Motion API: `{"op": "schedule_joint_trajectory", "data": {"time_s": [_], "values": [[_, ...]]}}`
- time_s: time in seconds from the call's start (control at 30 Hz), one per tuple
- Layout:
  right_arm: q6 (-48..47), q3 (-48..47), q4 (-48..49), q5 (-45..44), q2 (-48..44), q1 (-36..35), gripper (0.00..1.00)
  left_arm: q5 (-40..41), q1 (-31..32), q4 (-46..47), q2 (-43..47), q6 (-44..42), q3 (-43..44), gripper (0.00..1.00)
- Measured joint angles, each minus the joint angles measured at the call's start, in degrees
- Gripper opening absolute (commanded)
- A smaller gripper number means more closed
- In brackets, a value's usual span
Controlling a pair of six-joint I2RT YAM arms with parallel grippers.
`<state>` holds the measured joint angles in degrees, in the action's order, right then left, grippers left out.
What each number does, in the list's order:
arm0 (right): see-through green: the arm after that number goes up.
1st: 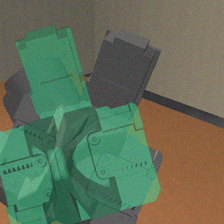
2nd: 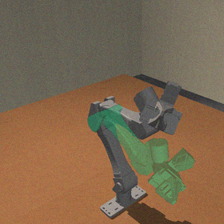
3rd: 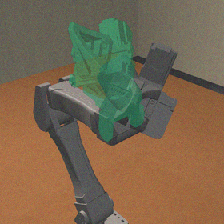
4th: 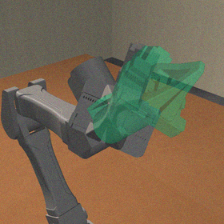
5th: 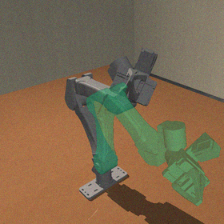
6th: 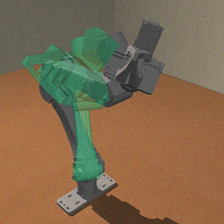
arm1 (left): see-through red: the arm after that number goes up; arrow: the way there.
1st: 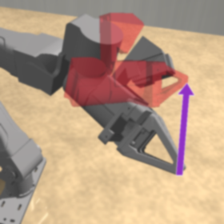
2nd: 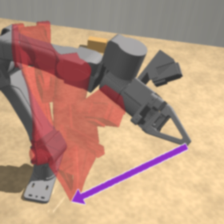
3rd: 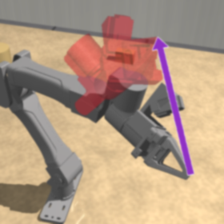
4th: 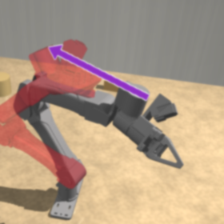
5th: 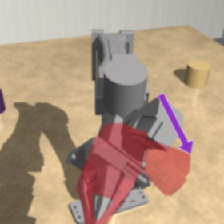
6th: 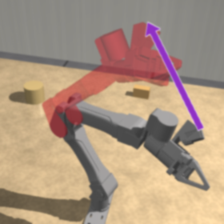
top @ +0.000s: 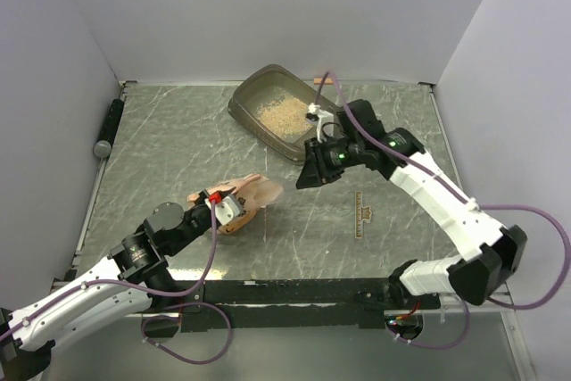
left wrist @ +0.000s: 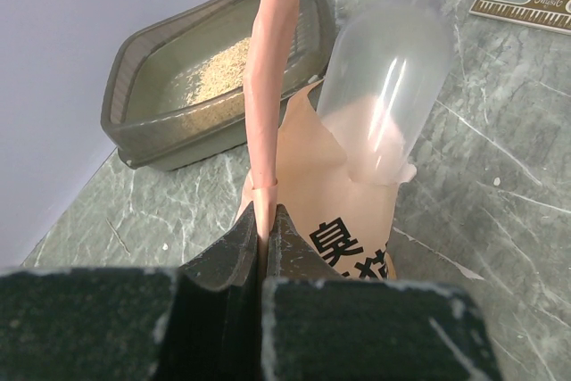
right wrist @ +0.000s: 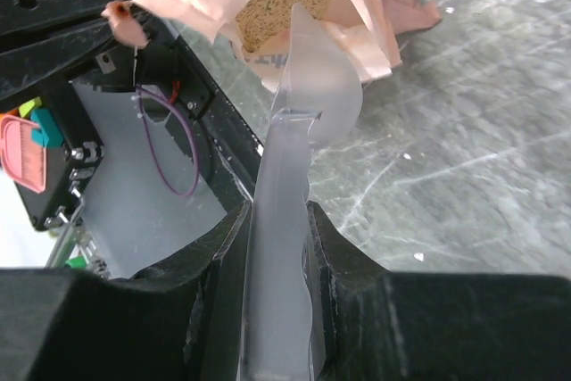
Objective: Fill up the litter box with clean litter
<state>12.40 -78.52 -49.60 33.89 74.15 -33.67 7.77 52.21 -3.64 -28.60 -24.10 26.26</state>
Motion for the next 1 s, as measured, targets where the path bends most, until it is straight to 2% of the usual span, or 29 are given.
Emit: {"op": "schedule_joint_trajectory", "data": {"time_s": [0.33, 0.67, 0.83, 1.0], "values": [[1.1, -1.0, 4.4, 2.1, 11.0, -3.1, 0.00, -1.0, 0.0, -0.2, 0.0, 0.0, 0.0, 0.01], [4.7, -2.1, 10.5, 9.3, 22.1, -4.1, 0.00, -2.5, 0.0, -0.5, 0.1, 0.0, 0.0, 0.01], [9.4, 2.4, 18.9, 14.1, 23.5, -4.2, 0.00, -3.4, 0.0, -0.9, 0.7, 0.0, 0.0, 0.01], [16.1, 10.5, 31.3, 20.0, 23.4, -4.3, 0.00, -4.2, 0.0, -1.3, 0.7, 0.0, 0.0, 0.01]]}}
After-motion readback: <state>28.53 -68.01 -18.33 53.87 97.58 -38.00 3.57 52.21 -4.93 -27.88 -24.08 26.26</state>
